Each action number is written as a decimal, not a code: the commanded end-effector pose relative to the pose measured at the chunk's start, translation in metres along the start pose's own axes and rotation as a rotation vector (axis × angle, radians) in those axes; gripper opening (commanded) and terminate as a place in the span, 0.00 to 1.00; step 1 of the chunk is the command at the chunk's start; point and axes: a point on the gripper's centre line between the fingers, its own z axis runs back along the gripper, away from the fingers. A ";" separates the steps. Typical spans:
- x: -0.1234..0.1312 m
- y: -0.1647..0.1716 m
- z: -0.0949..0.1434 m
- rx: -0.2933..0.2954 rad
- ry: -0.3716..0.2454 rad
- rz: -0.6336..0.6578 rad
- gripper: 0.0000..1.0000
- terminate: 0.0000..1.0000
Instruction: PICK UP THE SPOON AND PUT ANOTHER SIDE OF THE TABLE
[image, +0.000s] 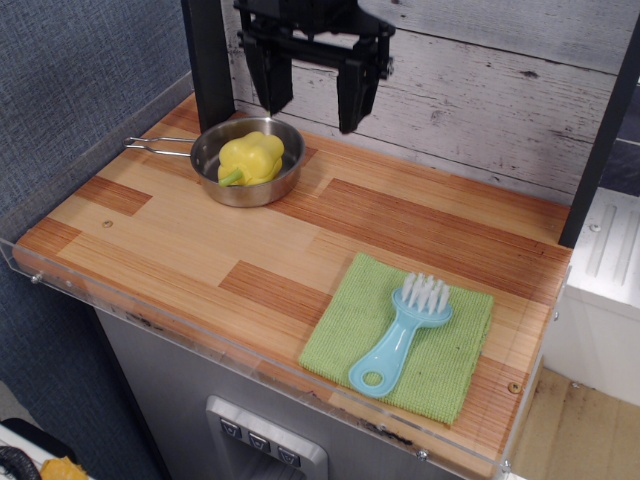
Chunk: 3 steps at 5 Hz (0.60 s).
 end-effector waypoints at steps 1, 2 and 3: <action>-0.006 -0.071 -0.012 0.019 -0.031 -0.108 1.00 0.00; -0.012 -0.104 -0.031 0.002 -0.018 -0.154 1.00 0.00; -0.019 -0.124 -0.054 0.002 -0.001 -0.191 1.00 0.00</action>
